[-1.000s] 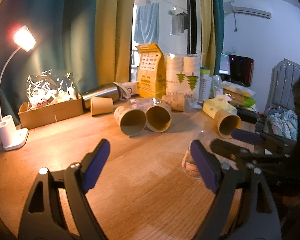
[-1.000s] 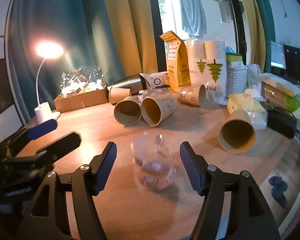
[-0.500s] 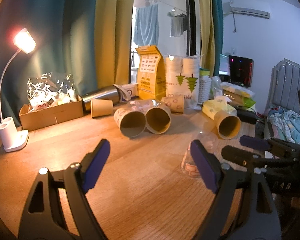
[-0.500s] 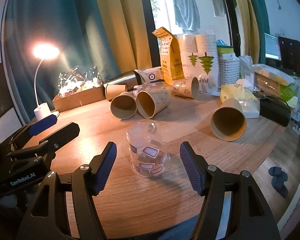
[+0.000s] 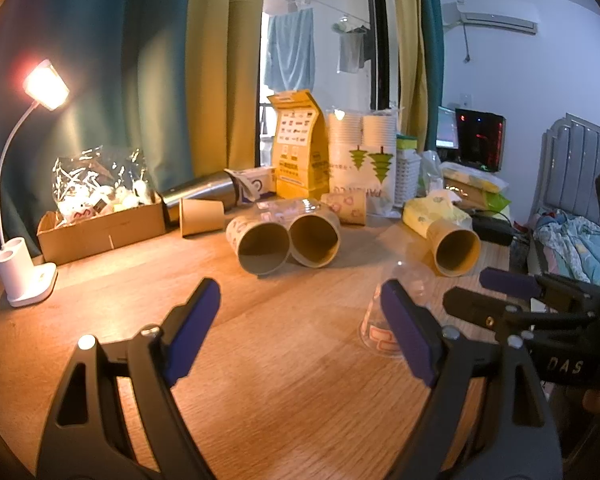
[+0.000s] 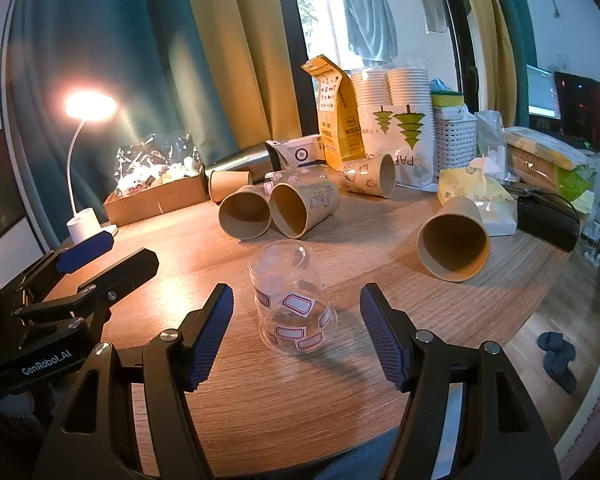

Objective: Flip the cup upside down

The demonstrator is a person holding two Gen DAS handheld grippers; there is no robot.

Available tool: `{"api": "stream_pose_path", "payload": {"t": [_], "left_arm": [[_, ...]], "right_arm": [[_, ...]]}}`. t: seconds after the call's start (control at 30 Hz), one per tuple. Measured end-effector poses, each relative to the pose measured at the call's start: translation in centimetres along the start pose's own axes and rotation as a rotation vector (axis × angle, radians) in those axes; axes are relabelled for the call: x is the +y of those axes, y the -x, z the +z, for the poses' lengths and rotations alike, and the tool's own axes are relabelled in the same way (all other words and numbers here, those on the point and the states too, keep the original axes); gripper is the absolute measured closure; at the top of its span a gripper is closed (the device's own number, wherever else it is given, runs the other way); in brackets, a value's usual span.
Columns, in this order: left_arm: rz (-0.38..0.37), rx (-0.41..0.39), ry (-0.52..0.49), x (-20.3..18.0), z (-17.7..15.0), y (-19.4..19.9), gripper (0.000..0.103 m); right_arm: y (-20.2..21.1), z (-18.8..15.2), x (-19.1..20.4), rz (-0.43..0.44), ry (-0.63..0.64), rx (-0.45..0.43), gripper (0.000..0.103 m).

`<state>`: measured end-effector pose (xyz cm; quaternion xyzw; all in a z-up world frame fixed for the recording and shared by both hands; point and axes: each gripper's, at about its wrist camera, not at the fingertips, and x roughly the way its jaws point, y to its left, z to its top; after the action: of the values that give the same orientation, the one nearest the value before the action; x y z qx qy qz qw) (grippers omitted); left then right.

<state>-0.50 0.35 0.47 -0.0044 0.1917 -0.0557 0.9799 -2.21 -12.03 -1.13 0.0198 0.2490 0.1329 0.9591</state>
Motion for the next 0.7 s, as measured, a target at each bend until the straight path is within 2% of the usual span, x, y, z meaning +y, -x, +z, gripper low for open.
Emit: {"api": "stream_pose_path", "payload": {"t": [0.7], "left_arm": [[-0.003, 0.003, -0.006, -0.22, 0.03, -0.14, 0.019]], "right_arm": [[0.00, 0.03, -0.01, 0.000, -0.003, 0.001, 0.034]]}}
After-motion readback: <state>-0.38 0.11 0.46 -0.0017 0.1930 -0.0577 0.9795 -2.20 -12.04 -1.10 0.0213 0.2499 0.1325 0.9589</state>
